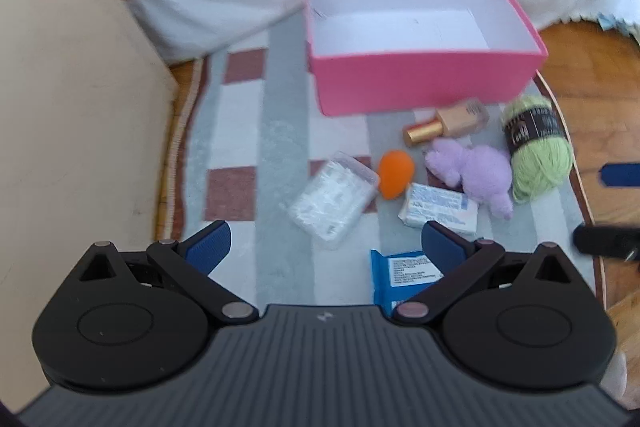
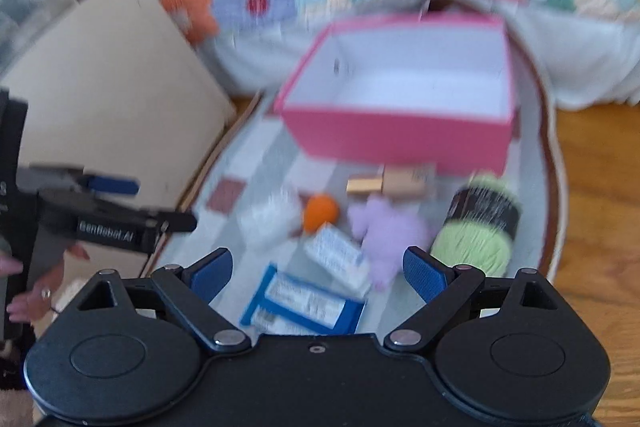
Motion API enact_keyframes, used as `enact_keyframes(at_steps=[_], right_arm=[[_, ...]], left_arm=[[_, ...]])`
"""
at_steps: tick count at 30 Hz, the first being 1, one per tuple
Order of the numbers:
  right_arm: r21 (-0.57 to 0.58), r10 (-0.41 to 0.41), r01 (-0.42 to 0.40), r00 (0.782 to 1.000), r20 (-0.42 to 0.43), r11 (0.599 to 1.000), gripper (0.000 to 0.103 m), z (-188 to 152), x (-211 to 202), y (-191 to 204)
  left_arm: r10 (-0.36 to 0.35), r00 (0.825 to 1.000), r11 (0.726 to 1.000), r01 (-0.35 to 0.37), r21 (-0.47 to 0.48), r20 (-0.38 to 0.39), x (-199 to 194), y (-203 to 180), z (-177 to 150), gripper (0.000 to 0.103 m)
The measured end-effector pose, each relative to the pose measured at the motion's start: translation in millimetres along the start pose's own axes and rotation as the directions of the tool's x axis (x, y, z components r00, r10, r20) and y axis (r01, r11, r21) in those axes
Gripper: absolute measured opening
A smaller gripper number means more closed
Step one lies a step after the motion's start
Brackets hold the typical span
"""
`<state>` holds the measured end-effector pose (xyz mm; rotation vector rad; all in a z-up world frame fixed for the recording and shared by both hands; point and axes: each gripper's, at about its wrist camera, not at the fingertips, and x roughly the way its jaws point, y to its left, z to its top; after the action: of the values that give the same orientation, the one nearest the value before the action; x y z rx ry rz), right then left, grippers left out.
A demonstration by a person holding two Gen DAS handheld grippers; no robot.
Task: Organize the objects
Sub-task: 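Lower the left gripper onto the blue wet-wipe pack and close it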
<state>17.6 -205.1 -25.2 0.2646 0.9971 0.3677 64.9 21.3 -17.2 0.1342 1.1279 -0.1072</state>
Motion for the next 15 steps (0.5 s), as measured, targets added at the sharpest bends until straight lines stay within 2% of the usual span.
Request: enact_keyframes(at_steps=[4,11,15], right_arm=[[0.032,0.028,-0.024,0.992,-0.122,0.999,0.095,-15.4,34.3,-1.3],[0.138,0.048,-0.013,0.966,-0.254,0.990,0.095,-43.8,80.2,-14.5],[0.171,0.021,0.035,0.948,-0.318,0.985,0.093,-55.6,101.8,-25.1]], left_arm=[[-0.093,0.994,0.996,0.093,-0.013,-0.053,28.3,-3.4,-0.2,0.100],[-0.160,0.980,0.987,0.160,-0.004,-0.120,64.6,-10.8,-8.2,0.100],[-0.166,0.974,0.986,0.167,-0.006,-0.155,84.9,-12.5,-17.5,0.094]])
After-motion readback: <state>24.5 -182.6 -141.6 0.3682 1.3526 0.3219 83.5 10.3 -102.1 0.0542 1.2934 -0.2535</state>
